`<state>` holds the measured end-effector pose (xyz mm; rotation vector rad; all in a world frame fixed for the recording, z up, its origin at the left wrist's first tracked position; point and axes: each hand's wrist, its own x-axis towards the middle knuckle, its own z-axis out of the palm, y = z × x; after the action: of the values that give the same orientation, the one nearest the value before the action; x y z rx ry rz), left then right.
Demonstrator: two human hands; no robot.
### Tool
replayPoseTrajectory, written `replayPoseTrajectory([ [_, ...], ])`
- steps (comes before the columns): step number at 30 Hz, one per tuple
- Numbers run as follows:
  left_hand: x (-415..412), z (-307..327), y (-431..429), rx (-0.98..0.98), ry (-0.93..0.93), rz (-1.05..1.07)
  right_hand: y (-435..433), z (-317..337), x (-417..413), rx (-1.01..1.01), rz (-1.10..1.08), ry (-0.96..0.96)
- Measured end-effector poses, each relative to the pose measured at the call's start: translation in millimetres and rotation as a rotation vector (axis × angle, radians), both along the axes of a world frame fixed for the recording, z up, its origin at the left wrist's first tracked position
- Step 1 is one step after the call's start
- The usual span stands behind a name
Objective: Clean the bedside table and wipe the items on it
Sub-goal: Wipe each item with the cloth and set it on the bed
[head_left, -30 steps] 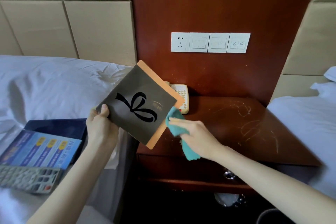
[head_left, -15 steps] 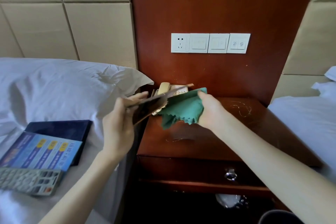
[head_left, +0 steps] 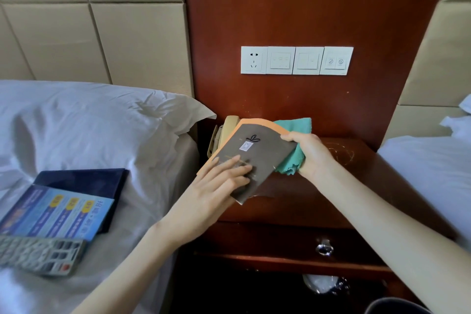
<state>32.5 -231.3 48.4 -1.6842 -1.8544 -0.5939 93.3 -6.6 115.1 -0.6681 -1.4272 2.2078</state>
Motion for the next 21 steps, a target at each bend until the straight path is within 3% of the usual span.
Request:
replayPoseTrajectory([
  [5, -16, -6, -1, 0.214, -0.352, 0.084, 8, 4, 1, -0.002, -0.022, 0.093],
  [11, -22, -4, 2, 0.664, -1.39, -0.048, 10, 6, 2, -0.006, 0.045, 0.121],
  [14, -26, 2, -2, 0.923, -1.794, -0.281, 10, 4, 2, -0.018, 0.069, 0.113],
  [17, -22, 7, -6, 0.941, -1.963, -0.576, 10, -1, 1, -0.074, 0.08, 0.126],
  [21, -17, 10, -4, 0.847, -2.013, -0.631, 7, -7, -1, -0.107, 0.09, 0.135],
])
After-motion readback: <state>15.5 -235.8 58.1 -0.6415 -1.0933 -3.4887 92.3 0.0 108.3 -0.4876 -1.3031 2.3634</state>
